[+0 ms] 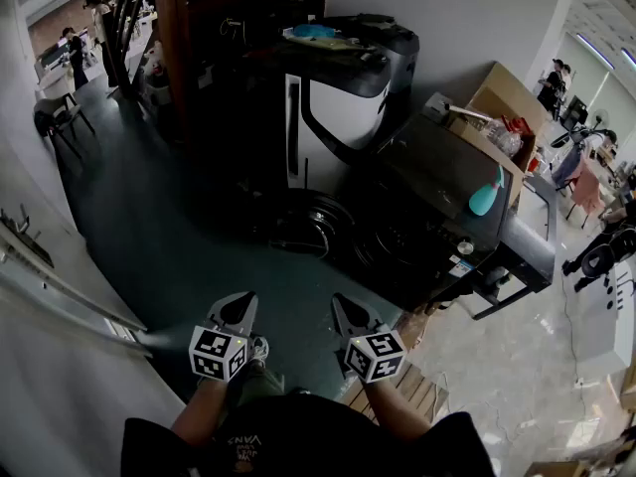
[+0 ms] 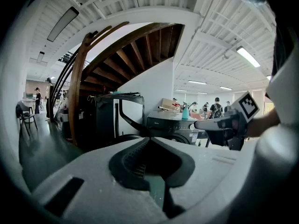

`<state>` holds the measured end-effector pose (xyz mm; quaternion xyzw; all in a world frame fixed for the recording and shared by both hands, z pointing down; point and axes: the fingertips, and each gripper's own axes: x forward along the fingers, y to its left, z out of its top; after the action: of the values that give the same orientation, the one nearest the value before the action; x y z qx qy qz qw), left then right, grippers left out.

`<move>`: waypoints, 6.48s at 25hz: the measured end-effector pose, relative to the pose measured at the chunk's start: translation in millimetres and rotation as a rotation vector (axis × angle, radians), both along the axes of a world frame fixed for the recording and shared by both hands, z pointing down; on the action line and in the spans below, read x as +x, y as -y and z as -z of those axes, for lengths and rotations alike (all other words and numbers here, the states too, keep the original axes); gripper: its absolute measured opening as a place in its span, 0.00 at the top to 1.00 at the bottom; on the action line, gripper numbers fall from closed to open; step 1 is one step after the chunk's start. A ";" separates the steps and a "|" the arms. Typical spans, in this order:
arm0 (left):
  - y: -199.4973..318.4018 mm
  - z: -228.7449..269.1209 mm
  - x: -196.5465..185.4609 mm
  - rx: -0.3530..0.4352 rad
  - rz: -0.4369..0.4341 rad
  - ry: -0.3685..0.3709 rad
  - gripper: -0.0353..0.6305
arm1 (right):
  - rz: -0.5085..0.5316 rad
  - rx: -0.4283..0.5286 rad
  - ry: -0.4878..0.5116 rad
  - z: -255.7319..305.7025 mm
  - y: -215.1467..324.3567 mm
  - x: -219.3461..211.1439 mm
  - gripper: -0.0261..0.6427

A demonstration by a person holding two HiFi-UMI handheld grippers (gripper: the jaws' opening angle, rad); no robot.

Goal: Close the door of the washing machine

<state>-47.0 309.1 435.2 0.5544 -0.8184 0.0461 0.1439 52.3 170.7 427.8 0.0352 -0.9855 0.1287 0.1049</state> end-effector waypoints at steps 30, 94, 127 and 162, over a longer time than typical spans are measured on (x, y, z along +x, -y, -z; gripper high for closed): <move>101.2 -52.5 -215.4 -0.059 -0.289 -0.156 0.72 | -0.228 -0.133 -0.070 -39.5 66.1 -186.4 0.67; 337.9 -305.7 -373.1 -0.803 -0.875 0.056 0.43 | -0.191 -0.289 -0.367 -171.4 242.4 -295.2 0.66; 238.8 -296.1 -183.2 -0.772 -1.089 0.001 0.44 | -0.659 -0.349 -0.274 -161.4 103.3 -130.9 0.67; 353.7 -281.1 83.9 -0.745 -1.183 -0.176 0.51 | -0.756 -0.431 -0.309 -201.9 221.5 90.1 0.67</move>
<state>37.0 -44.7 716.4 0.8219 -0.2944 0.3490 0.3406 142.3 -50.8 629.7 0.3883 -0.8271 0.3531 0.2011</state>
